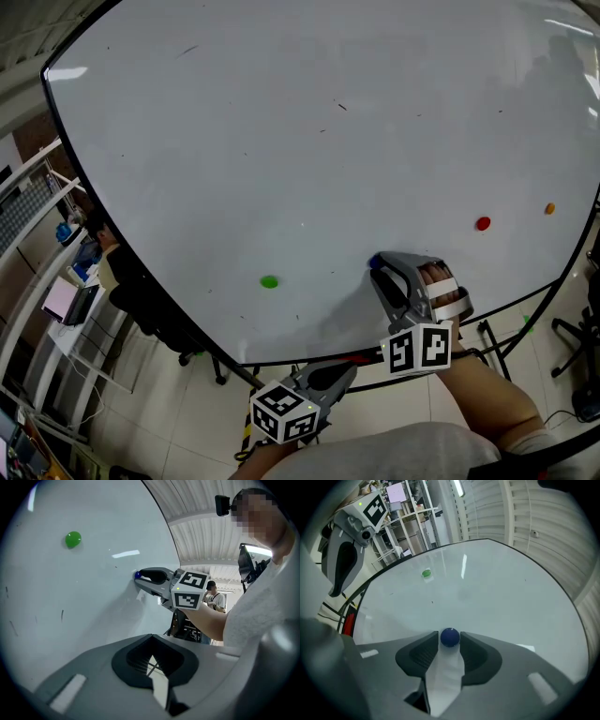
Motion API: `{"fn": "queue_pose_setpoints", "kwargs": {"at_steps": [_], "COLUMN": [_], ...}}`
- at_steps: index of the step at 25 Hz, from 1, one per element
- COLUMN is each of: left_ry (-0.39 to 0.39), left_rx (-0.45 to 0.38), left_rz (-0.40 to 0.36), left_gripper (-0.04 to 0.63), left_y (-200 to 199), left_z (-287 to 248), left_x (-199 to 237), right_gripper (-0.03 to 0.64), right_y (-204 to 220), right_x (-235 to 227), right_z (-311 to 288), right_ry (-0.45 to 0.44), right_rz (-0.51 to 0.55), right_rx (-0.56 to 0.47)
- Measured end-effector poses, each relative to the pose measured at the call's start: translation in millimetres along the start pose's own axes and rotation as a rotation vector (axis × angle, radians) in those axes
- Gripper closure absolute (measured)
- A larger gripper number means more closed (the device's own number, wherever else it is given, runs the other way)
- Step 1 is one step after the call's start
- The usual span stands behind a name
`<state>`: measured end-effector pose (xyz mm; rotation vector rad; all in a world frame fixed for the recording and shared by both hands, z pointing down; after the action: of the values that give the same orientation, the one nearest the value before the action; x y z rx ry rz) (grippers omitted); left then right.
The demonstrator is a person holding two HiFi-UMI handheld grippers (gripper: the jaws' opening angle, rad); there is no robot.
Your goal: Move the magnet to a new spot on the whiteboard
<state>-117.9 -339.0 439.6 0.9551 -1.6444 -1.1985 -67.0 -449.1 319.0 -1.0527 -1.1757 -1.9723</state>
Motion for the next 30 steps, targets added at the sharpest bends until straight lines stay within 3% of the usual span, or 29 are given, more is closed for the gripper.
{"fn": "queue_pose_setpoints", "kwargs": {"at_steps": [8,17,24,30], "left_ry": [-0.010,-0.022,-0.030,-0.045], "left_rx": [-0.002,-0.006,-0.029,-0.047], "left_rz": [-0.002,-0.014,-0.031,-0.022], "left_gripper": [0.611,0.611,0.611,0.611], "left_y": [0,-5,-13,-15], "left_z": [3,4,6,6], "left_x": [0,-1,-4,-7], "right_gripper": [0.500,0.492,0.492,0.491], "right_y": [0,-6,-12,12], "right_x": [0,-4,20,54], "right_z": [0,12,66,112], "right_ry": [0.006,-0.068,-0.343,-0.578], "right_rz": [0.035,-0.051,-0.407,-0.823], "right_rx": [0.003,-0.008,-0.033,0.075]}}
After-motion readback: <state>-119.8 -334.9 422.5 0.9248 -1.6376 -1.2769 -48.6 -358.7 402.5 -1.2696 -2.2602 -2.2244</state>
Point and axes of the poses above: the fingertips, and each gripper's own axes: z backward along the fingers, x to its left, y out of its underside, the point moved 1 cm from there along z, backward along the fingers, and after that the axes turned 14 degrees about y, right-handed, at the moved point
